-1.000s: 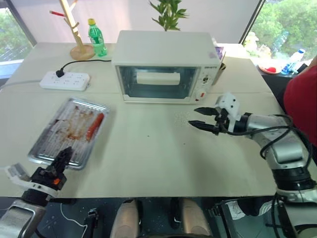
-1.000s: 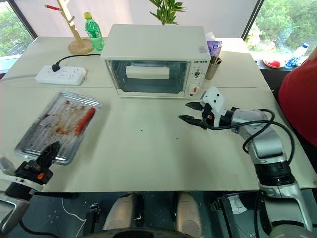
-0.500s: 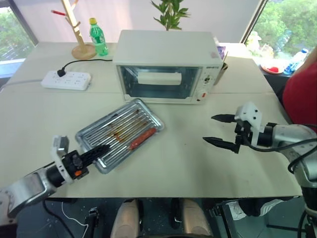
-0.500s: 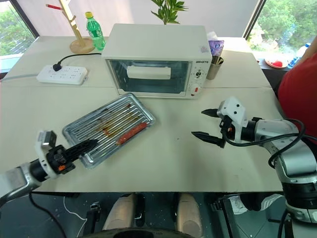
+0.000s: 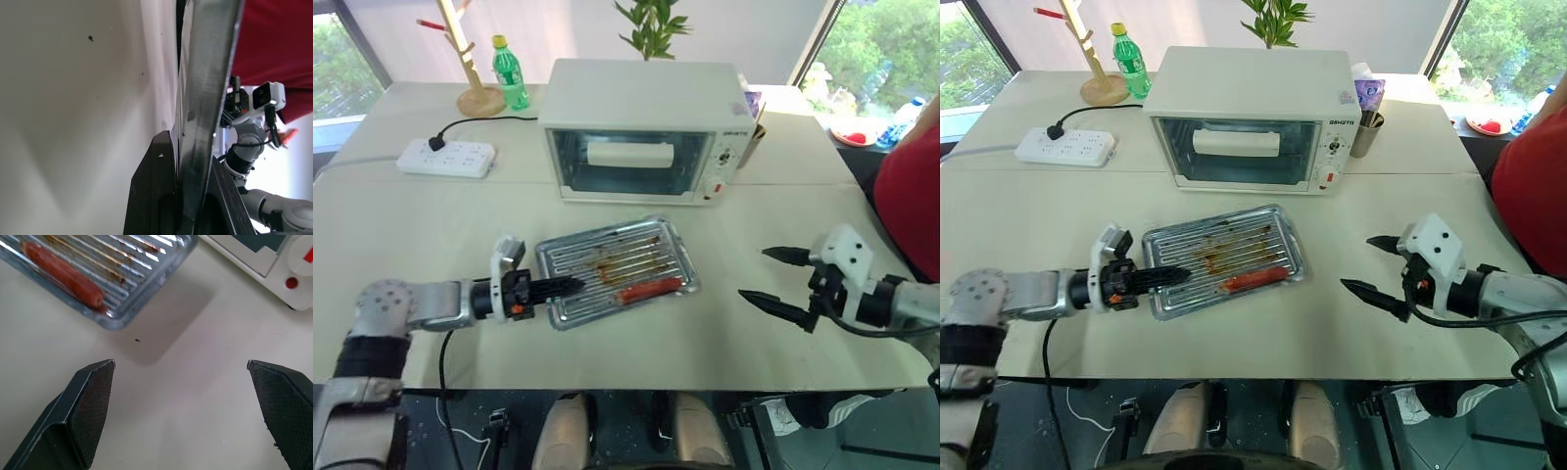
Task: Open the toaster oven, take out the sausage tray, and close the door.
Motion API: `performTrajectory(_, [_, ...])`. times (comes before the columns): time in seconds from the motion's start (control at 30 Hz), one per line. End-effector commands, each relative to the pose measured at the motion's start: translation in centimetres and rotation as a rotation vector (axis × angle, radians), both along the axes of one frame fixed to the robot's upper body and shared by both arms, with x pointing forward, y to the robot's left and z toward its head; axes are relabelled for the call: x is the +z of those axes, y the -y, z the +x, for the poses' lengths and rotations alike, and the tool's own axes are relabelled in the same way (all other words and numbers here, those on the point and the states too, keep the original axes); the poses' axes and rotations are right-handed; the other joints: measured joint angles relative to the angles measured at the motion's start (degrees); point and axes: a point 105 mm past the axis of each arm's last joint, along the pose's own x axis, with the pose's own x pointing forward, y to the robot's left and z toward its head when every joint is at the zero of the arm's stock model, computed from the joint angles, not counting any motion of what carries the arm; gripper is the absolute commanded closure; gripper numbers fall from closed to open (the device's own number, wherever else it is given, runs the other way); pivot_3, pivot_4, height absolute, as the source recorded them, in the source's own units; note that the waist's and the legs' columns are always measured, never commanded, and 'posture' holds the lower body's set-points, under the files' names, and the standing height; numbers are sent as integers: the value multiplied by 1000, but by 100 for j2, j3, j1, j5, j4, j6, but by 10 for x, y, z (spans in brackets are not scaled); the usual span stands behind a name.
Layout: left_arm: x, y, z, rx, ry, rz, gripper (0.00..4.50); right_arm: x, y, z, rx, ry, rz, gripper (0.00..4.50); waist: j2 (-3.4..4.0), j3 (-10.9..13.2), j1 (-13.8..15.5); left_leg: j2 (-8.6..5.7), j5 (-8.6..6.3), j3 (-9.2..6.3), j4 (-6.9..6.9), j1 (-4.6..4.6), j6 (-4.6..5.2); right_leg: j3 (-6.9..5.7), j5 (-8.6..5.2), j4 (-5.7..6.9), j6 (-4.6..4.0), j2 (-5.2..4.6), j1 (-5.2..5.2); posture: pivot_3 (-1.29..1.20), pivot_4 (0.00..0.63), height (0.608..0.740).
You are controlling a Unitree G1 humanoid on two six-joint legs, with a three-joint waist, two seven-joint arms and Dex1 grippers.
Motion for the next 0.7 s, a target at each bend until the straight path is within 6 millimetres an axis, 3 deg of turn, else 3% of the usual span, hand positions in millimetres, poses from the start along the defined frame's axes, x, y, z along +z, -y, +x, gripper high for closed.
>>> performTrajectory(0.03, [-2, 7, 7, -47, 9, 16, 4500, 10, -1, -5, -17, 51, 2, 52, 0, 0, 20, 0, 0, 0, 0, 0, 0, 0, 0, 1, 0, 1, 0, 0, 150, 722])
performTrajectory(0.33, [-10, 15, 24, -92, 33, 78, 4500, 8, -2, -9, -45, 62, 6, 52, 2, -1, 60, 1, 0, -4, 1, 0, 0, 0, -1, 0, -1, 1, 2, 0, 150, 722])
performTrajectory(0.43, [-11, 14, 25, -97, 37, 86, 3461, 8, -2, -8, -48, 65, 11, 0, 0, 0, 58, 0, 0, -6, 2, 0, 1, 0, -1, 0, -1, 1, 3, 0, 150, 722])
performTrajectory(0.67, [-14, -2, 31, -47, 58, 132, 57, 8, -3, -4, -40, 66, 13, 0, 2, -2, 54, 2, 0, -7, 2, 1, 2, 0, -1, 2, 0, 2, 3, 0, 150, 722])
performTrajectory(0.7, [-14, -8, 31, -28, 68, 148, 57, 8, -4, -3, -35, 66, 13, 0, 2, -3, 53, 2, 0, -8, 2, 6, 2, 0, 0, 2, 0, 2, 6, 0, 150, 722])
